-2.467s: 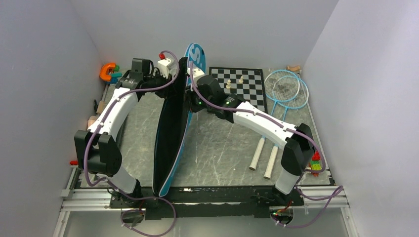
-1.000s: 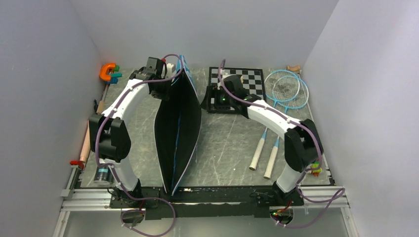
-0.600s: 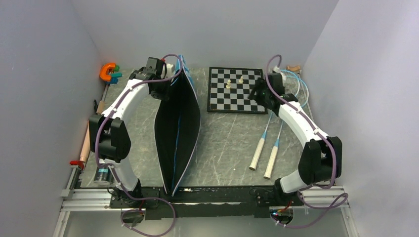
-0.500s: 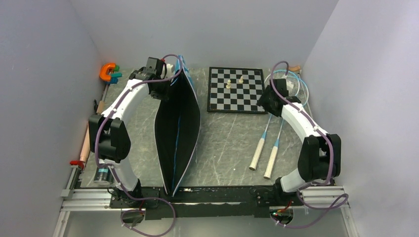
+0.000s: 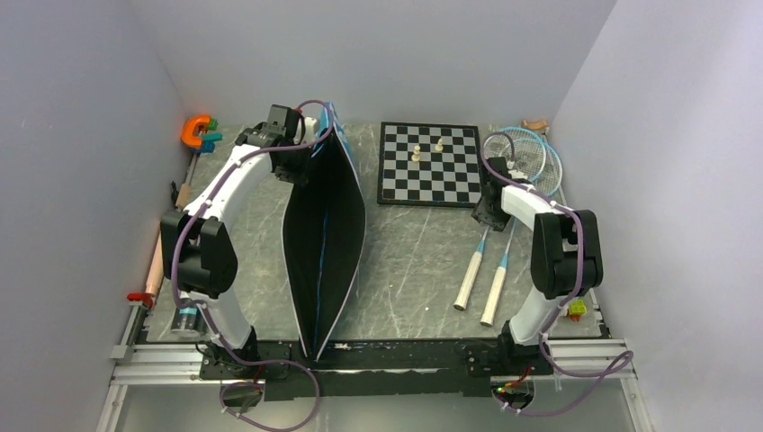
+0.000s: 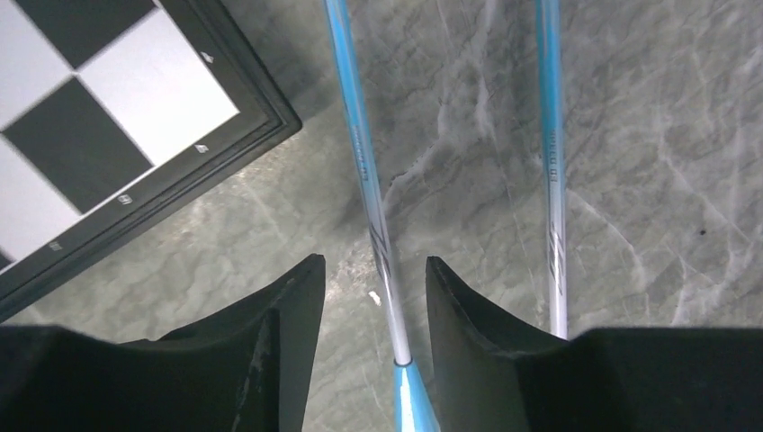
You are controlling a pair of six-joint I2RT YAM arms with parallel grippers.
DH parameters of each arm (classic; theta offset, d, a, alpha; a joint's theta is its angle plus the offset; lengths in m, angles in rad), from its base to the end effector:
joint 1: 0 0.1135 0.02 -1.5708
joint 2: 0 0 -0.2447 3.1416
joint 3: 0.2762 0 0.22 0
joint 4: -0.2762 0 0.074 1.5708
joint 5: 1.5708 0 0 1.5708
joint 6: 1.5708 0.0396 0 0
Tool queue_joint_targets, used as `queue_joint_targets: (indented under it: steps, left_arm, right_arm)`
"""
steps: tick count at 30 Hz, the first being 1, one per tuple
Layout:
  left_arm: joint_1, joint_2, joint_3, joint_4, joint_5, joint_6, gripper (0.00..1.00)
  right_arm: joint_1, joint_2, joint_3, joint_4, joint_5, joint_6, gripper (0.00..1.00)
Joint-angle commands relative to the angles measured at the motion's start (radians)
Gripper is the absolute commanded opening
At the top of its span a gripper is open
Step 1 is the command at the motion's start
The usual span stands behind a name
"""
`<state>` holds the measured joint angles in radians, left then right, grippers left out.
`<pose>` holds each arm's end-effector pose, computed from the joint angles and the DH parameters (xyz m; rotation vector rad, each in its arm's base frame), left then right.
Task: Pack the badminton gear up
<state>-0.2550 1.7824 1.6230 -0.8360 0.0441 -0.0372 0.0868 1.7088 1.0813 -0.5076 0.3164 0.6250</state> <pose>0.3399 -0.0904 0.2831 0.2964 2.5565 -0.1670 0.3073 0.0144 0.1790 0.7858 2.5013 -0.1897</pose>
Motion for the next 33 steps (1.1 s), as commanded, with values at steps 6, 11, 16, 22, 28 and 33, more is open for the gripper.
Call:
queue_joint_targets:
  steps: [6, 11, 16, 22, 28, 33]
  left_arm:
    - [-0.029, -0.058, -0.01, -0.04, -0.035, 0.015, 0.0]
    - [-0.029, -0.059, -0.017, -0.037, -0.036, 0.018, 0.0]
    - [-0.029, -0.06, -0.017, -0.038, -0.028, 0.023, 0.0]
    - [-0.03, -0.048, -0.024, -0.024, -0.026, 0.025, 0.0]
    - [-0.029, 0.015, 0.021, -0.043, -0.033, 0.017, 0.0]
    - [-0.029, 0.084, 0.096, -0.067, -0.033, 0.001, 0.0]
  right_arm:
    - [0.001, 0.074, -0.016, 0.025, 0.007, 0.022, 0.34]
    - [0.001, 0.072, -0.035, 0.042, 0.0, 0.021, 0.16]
    - [0.001, 0.02, -0.062, 0.054, 0.008, 0.022, 0.0]
    - [0.036, -0.143, -0.077, 0.012, 0.051, 0.002, 0.0]
    - [0.153, -0.32, -0.067, -0.116, 0.122, 0.019, 0.0]
    - [0.314, -0.471, -0.06, -0.271, 0.165, 0.053, 0.0]
